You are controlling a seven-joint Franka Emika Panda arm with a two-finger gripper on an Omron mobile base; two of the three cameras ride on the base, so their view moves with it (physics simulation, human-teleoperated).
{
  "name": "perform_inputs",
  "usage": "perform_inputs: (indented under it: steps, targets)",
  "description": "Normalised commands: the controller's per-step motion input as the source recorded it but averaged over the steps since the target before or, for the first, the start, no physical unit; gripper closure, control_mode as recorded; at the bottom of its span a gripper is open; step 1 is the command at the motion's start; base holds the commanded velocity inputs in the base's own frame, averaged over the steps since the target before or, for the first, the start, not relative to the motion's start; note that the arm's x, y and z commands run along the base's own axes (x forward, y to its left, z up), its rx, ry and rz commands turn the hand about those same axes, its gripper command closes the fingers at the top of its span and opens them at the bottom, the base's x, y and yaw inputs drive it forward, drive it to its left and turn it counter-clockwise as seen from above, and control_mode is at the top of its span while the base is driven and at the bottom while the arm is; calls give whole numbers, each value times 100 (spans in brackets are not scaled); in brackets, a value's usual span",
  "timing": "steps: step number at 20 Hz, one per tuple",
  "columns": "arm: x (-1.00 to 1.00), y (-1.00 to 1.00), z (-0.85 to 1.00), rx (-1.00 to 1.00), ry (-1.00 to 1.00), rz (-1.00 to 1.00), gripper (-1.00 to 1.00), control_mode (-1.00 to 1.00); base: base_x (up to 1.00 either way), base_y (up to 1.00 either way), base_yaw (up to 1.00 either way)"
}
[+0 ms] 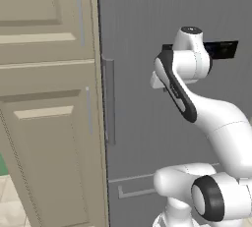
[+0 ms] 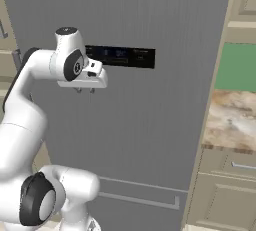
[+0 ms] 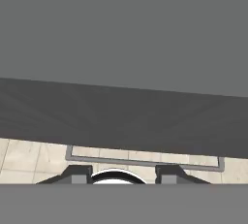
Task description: There is a bowl on the dining counter. Grab a lemon wedge from the fridge and place it in the bowl. Then get the liquor bottle and glass cup from the cabinet and place them next to the bowl.
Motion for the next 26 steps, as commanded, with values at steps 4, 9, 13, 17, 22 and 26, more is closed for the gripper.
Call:
perform_inputs:
  steps: [4, 9, 13, 17, 22, 26]
  targets:
    - [0, 0, 0, 0, 0, 0, -100, 100, -11, 1, 0]
    - [0, 0, 0, 0, 0, 0, -100, 100, -84, 39, -1]
    - [0, 0, 0, 0, 0, 0, -100, 100, -62, 67, -14]
    - [0, 0, 0, 0, 0, 0, -100, 100, -22, 75, -18]
    - [0, 0, 0, 0, 0, 0, -100, 100, 13, 64, -30]
    - [0, 0, 0, 0, 0, 0, -100, 100, 25, 41, -38]
